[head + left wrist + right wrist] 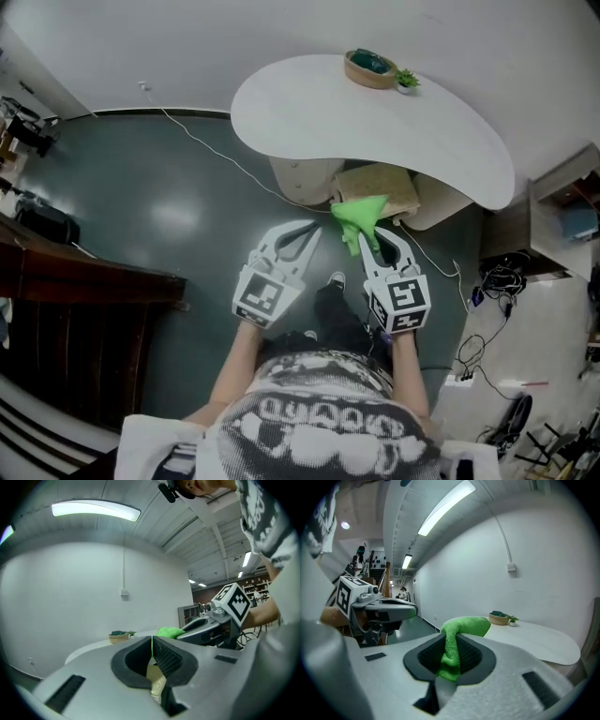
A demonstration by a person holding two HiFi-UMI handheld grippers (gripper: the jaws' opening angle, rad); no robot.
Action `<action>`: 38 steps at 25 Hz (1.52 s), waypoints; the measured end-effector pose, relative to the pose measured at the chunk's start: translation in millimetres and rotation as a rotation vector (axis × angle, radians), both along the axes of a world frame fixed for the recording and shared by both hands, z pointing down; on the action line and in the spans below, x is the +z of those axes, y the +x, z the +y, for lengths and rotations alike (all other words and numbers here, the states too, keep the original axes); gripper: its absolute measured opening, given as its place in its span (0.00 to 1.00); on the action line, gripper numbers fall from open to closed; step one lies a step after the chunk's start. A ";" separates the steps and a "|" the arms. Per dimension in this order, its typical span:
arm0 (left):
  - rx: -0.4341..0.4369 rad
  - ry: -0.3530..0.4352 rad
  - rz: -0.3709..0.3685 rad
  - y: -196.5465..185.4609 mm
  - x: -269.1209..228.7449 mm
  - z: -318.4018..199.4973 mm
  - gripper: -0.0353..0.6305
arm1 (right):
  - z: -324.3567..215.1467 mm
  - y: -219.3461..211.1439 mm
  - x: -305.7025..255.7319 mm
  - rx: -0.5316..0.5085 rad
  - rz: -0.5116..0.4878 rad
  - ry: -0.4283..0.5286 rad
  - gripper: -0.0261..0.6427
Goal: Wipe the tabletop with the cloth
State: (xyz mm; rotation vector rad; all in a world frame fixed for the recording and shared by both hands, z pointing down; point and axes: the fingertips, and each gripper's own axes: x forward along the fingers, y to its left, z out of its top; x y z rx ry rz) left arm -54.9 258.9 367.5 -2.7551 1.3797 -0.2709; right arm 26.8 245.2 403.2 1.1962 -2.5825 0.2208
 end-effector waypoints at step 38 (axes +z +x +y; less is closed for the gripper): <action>0.049 0.085 -0.250 32.7 6.9 -236.3 0.06 | -236.6 -8.6 -7.8 -0.122 0.187 0.298 0.12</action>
